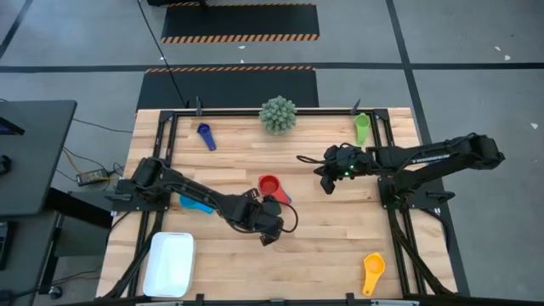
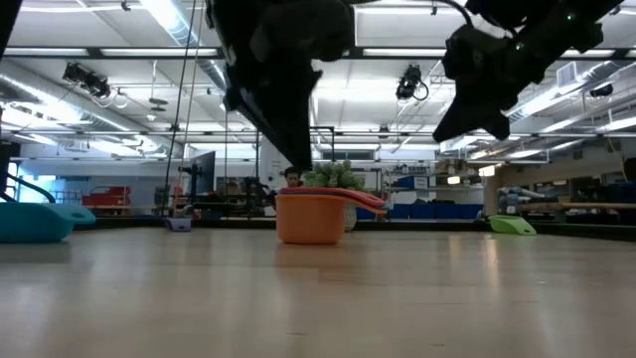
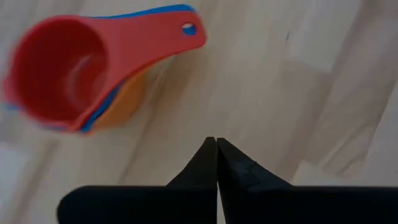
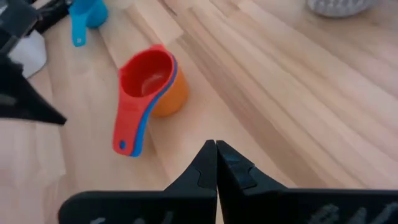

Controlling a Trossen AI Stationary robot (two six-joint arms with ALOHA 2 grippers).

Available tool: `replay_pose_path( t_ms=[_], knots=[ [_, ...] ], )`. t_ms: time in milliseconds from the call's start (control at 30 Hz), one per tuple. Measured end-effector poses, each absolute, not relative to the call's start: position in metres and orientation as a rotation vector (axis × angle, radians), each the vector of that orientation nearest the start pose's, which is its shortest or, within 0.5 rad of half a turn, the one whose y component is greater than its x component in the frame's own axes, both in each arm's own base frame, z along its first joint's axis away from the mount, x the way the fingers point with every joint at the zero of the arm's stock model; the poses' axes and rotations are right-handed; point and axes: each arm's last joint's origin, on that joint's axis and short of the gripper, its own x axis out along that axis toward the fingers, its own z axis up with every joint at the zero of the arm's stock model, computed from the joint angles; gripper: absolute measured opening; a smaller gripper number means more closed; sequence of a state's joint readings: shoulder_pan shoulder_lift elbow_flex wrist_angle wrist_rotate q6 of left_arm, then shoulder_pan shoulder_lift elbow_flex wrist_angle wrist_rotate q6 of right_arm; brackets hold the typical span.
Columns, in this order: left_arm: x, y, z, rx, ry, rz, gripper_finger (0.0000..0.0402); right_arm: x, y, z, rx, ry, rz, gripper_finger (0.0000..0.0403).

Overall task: Nest measuring cups in basket
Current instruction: Adjust the stacked measuring cups

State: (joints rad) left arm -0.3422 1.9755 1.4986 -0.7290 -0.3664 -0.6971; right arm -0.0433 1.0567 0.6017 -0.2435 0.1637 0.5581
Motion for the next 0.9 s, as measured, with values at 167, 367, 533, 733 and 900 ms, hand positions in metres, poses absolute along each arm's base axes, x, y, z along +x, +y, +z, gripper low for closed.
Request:
replay_pose_path(
  t_ms=[167,367,533,733,900],
  knots=[
    [0.390,-0.118,0.183,-0.265,0.954,0.391,0.0002,0.220,-0.017,0.199,0.489,0.702,-0.390,0.0000],
    [0.400,-0.101,0.177,-0.322,0.912,0.394,0.0001,0.247,-0.024,0.176,0.495,0.701,-0.303,0.0000],
    [0.406,-0.093,0.166,-0.378,0.960,0.355,0.0001,0.268,-0.029,0.156,0.510,0.699,-0.228,0.0000],
    [0.414,-0.091,0.160,-0.395,0.920,0.341,0.0001,0.286,-0.032,0.138,0.502,0.780,-0.149,0.0000],
    [0.417,-0.084,0.154,-0.399,0.926,0.357,0.0000,0.303,-0.033,0.132,0.492,0.807,-0.080,0.0000]
  ],
)
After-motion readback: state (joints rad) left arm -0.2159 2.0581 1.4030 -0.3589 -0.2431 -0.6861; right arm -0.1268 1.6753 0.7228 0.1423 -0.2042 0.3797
